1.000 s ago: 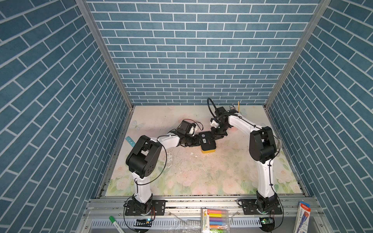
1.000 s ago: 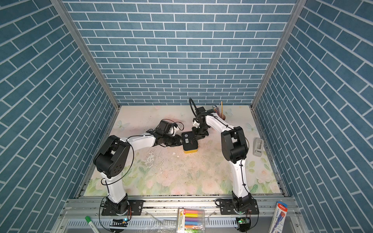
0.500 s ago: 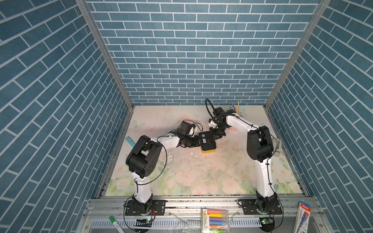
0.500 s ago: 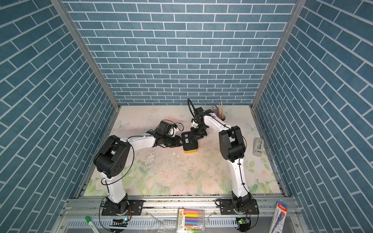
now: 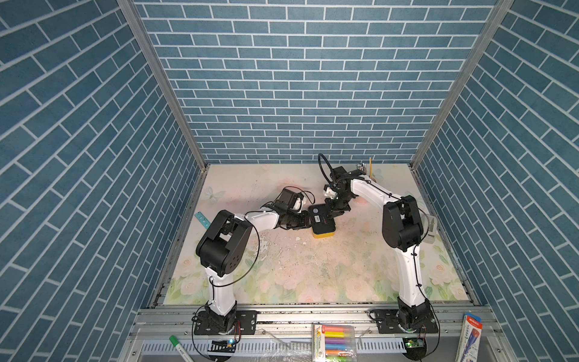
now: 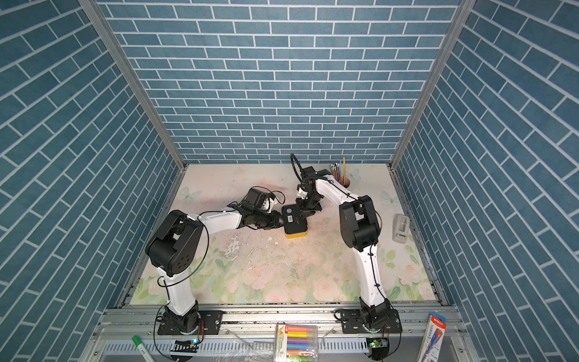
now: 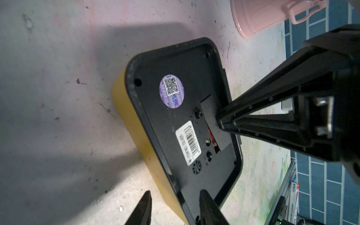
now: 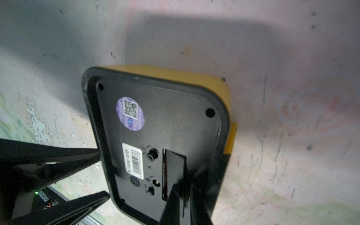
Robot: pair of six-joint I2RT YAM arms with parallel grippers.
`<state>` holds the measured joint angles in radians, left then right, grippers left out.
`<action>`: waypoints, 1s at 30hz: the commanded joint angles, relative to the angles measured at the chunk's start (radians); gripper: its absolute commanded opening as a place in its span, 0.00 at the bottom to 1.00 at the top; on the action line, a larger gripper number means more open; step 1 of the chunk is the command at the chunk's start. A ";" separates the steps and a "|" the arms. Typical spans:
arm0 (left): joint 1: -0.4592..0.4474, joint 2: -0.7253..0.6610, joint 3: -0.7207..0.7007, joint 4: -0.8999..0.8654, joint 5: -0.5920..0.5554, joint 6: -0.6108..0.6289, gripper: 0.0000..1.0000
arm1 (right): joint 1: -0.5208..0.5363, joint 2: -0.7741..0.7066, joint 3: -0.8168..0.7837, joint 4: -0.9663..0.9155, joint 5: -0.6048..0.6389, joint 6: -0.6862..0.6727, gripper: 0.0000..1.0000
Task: Insert the battery into the alarm
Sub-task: Install the cover on the alarm.
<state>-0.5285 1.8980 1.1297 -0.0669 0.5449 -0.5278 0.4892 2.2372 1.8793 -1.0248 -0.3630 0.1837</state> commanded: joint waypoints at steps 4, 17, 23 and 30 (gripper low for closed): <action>0.006 0.029 -0.007 0.006 0.010 0.000 0.43 | 0.002 0.043 0.005 -0.017 0.019 -0.023 0.06; 0.006 0.029 -0.017 0.010 0.010 -0.005 0.43 | 0.003 0.045 -0.019 -0.003 -0.040 -0.036 0.07; 0.007 0.031 -0.023 0.023 0.010 -0.014 0.43 | 0.003 0.059 -0.022 -0.013 -0.049 -0.039 0.09; 0.007 0.034 -0.027 0.029 0.008 -0.018 0.43 | 0.003 0.065 -0.031 -0.005 -0.053 -0.034 0.10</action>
<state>-0.5285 1.9102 1.1168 -0.0471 0.5449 -0.5442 0.4782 2.2444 1.8820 -1.0176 -0.4015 0.1772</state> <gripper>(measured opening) 0.429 0.098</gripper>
